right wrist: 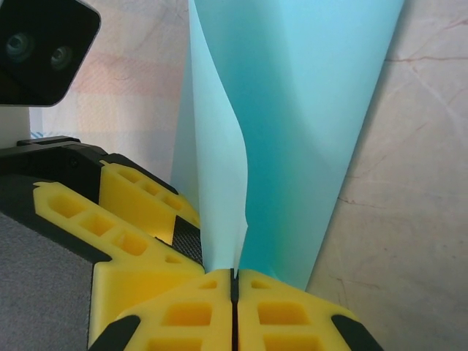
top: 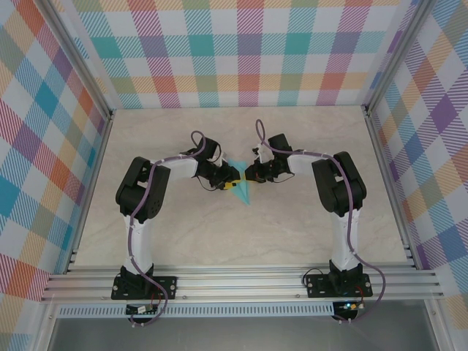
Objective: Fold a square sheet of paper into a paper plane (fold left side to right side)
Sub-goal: Fourth fold the wing at the center of the table.
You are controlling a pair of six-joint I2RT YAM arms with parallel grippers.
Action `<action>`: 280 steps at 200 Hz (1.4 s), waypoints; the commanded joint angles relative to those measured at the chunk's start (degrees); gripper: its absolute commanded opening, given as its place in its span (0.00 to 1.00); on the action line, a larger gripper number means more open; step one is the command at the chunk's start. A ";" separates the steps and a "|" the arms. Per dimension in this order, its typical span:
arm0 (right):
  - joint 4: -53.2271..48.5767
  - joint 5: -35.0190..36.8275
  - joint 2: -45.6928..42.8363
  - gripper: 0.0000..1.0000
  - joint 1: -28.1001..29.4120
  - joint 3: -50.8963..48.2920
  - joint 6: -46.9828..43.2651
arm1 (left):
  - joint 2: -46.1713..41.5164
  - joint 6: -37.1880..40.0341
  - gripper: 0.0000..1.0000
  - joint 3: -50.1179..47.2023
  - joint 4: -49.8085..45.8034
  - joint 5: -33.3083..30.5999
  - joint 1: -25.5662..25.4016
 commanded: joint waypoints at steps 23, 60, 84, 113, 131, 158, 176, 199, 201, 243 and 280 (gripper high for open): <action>-2.32 1.21 1.50 0.06 -0.08 1.34 -2.07 | 1.58 1.26 0.31 0.59 -1.06 -0.62 -1.08; -2.59 2.07 1.68 0.07 -0.10 1.50 -2.13 | 1.62 1.20 0.31 0.58 -1.02 -0.62 -1.09; -2.85 1.92 2.01 0.08 -0.03 1.90 -2.16 | 1.66 1.23 0.31 0.57 -1.06 -0.65 -1.09; -3.12 1.93 2.47 0.08 -0.02 2.21 -2.12 | 1.62 1.22 0.31 0.71 -1.12 -0.64 -1.09; -3.86 1.99 2.93 0.08 -0.02 2.59 -2.46 | 1.69 1.25 0.31 0.67 -1.06 -0.55 -1.11; -4.52 1.96 3.72 0.08 0.14 3.08 -2.78 | 1.69 1.23 0.31 0.63 -1.06 -0.60 -1.17; -5.17 2.39 3.89 0.08 0.31 2.96 -3.08 | 1.54 1.22 0.31 0.71 -1.06 -0.45 -1.17; -6.39 3.44 3.71 0.08 0.33 2.49 -3.60 | 0.49 1.35 0.32 1.16 -1.40 -0.20 -1.11; -6.44 3.53 3.73 0.08 0.33 2.41 -3.66 | 0.32 1.39 0.32 1.24 -1.48 -0.10 -1.09; -7.56 4.86 3.86 0.08 0.42 1.44 -4.55 | -3.77 2.58 0.33 3.04 -3.55 -0.36 -1.09; -8.54 5.80 3.88 0.08 0.59 1.75 -5.08 | -5.37 2.66 0.33 4.78 -6.16 0.10 -1.00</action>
